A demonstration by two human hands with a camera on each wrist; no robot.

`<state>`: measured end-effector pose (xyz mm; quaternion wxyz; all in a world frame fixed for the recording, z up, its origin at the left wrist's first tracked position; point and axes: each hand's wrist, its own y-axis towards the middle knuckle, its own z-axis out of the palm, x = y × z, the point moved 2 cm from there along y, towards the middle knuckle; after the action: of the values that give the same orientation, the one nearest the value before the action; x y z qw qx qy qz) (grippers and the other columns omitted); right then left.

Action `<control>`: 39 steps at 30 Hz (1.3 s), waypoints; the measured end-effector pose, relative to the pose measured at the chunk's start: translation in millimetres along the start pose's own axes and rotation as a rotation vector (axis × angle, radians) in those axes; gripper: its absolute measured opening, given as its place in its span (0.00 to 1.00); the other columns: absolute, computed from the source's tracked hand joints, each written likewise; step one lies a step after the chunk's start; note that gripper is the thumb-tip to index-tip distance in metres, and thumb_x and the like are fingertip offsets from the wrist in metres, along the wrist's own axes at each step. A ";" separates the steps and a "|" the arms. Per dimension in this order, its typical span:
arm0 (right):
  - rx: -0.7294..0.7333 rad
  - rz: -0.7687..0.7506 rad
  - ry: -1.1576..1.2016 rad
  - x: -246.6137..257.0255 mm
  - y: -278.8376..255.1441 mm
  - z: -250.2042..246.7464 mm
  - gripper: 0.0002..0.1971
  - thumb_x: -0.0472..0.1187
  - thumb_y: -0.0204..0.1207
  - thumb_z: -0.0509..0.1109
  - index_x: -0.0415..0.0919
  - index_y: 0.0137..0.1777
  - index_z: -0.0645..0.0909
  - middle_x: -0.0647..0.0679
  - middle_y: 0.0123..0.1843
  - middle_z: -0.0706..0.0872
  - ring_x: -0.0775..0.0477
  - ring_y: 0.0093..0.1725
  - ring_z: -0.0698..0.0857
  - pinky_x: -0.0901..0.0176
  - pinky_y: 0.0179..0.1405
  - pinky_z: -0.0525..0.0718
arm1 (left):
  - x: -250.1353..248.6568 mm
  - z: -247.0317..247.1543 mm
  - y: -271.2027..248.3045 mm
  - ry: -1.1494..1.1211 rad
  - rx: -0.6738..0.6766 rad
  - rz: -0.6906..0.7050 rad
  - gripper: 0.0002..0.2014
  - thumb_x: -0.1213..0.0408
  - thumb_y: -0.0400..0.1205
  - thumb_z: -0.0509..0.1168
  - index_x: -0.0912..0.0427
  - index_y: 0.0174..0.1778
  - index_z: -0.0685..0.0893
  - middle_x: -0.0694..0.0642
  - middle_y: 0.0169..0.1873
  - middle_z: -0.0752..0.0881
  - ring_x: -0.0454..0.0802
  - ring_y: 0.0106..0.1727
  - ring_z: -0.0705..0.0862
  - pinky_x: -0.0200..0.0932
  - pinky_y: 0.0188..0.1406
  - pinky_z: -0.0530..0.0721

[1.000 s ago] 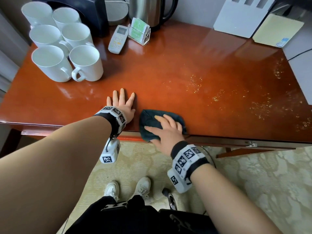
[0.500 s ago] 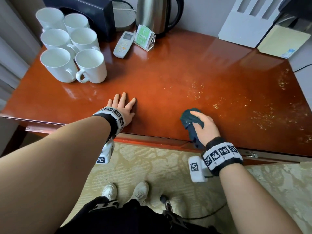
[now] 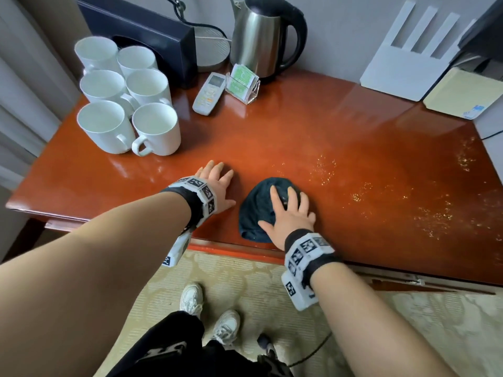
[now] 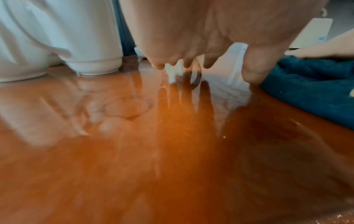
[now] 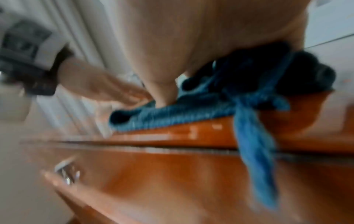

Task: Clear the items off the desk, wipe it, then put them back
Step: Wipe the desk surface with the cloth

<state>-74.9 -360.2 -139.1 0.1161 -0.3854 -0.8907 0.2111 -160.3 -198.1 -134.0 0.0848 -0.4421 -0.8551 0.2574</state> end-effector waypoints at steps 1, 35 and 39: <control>-0.053 -0.008 -0.030 3.6 2.4 2.7 0.33 0.59 0.82 0.53 0.58 0.82 0.41 0.47 0.85 0.45 0.36 0.82 0.45 0.37 0.75 0.60 | -1.0 -2.7 3.2 0.007 0.021 0.010 0.42 0.42 0.80 0.60 0.50 0.84 0.44 0.54 0.83 0.40 0.55 0.84 0.37 0.51 0.83 0.42; -0.262 -0.046 0.298 -18.4 100.3 -92.7 0.29 0.32 0.79 0.55 0.55 0.78 0.65 0.46 0.78 0.62 0.43 0.74 0.61 0.62 0.71 0.61 | -8.0 -33.2 63.8 -0.108 0.011 0.008 0.54 0.35 0.72 0.66 0.54 0.83 0.41 0.58 0.82 0.46 0.58 0.83 0.43 0.54 0.82 0.45; -0.083 -0.149 0.035 -9.3 126.4 -77.1 0.34 0.31 0.77 0.54 0.61 0.80 0.56 0.48 0.81 0.56 0.40 0.76 0.58 0.50 0.74 0.66 | -16.1 -40.7 79.8 -0.108 0.011 -0.022 0.54 0.37 0.73 0.66 0.56 0.83 0.39 0.59 0.82 0.43 0.59 0.83 0.38 0.53 0.83 0.40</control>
<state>40.4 -267.4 -130.3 0.1308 -0.3264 -0.9227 0.1581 -78.7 -158.1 -139.1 0.0440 -0.4175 -0.8619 0.2845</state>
